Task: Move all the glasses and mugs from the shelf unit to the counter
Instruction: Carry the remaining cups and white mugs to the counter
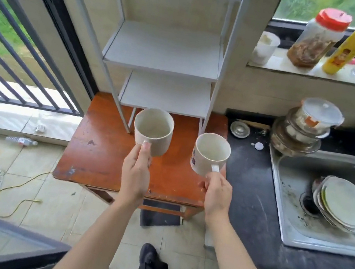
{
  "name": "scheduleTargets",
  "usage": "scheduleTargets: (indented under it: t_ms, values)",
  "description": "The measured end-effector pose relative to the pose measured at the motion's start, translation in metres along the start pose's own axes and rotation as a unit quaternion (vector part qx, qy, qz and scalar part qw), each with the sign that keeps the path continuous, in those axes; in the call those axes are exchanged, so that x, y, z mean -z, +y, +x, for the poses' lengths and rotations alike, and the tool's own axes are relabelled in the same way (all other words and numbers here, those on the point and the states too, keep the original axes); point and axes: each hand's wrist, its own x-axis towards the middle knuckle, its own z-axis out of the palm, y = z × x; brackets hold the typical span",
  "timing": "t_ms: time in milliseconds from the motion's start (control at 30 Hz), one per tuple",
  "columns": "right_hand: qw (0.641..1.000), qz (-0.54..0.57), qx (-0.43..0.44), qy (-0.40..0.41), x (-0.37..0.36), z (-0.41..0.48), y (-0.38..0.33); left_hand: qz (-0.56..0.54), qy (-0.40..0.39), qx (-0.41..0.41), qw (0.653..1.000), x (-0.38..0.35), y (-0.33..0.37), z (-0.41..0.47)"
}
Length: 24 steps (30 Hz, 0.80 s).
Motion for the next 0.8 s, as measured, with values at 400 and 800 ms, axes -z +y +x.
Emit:
scheduleTargets:
  t_ms: [400, 800]
  values:
    - [0.962, 0.132, 0.002, 0.238, 0.168, -0.031, 0.045, 0.022, -0.177, 0.095, 0.979, -0.139, -0.035, -0.091]
    - [0.906, 0.225, 0.068, 0.352, 0.417, -0.134, 0.080, 0.050, -0.332, 0.041, 0.941, -0.302, 0.015, -0.294]
